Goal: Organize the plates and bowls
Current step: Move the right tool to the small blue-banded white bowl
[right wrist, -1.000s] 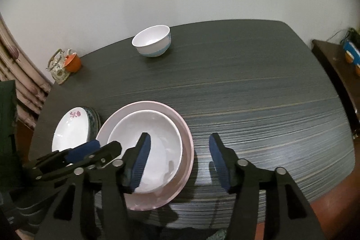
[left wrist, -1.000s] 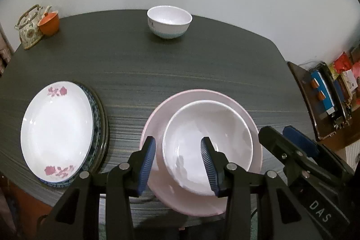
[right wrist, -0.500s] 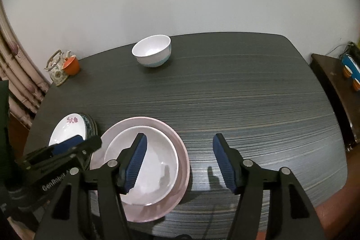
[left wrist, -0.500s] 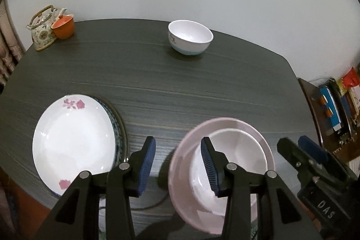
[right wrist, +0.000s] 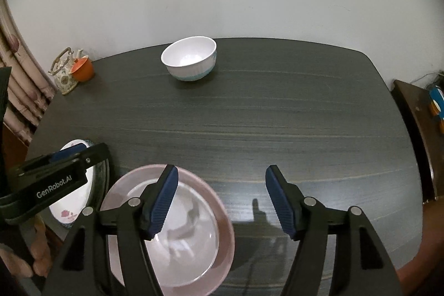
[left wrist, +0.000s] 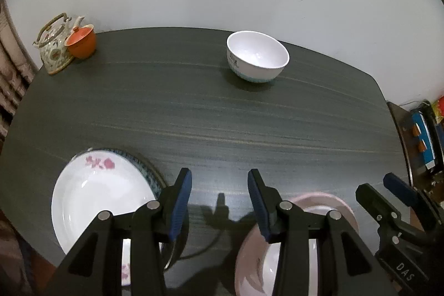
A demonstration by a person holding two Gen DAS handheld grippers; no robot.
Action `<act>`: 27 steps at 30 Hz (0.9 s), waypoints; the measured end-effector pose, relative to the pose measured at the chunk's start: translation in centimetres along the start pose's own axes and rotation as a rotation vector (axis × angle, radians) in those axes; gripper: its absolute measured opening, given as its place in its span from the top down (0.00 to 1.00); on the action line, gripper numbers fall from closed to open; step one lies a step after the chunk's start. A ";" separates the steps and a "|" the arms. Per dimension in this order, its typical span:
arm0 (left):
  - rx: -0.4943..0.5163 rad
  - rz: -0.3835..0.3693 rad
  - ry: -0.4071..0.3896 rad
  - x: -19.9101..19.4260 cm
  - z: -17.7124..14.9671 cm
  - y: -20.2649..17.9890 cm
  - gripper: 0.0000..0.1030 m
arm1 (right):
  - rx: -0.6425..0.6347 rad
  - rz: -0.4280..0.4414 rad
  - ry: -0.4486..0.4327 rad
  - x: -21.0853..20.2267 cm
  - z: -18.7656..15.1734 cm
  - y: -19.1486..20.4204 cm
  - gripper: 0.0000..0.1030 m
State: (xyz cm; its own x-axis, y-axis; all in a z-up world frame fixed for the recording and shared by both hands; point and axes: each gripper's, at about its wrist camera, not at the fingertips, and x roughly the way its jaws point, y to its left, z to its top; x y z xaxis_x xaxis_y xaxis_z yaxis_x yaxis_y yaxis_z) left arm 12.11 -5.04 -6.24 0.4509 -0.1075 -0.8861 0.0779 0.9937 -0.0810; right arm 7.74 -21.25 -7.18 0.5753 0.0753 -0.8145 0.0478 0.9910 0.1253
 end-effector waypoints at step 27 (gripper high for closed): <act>-0.015 -0.003 0.055 7.0 9.7 0.8 0.52 | -0.054 0.064 0.111 9.3 9.7 -3.0 0.34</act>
State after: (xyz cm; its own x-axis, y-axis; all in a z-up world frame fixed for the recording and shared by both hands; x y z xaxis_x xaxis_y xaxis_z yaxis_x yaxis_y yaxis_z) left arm 23.94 -5.32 -8.08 0.4011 -0.1093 -0.9095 0.0659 0.9937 -0.0904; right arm 20.82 -24.58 -9.64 0.4815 0.1474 -0.8640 -0.0321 0.9881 0.1507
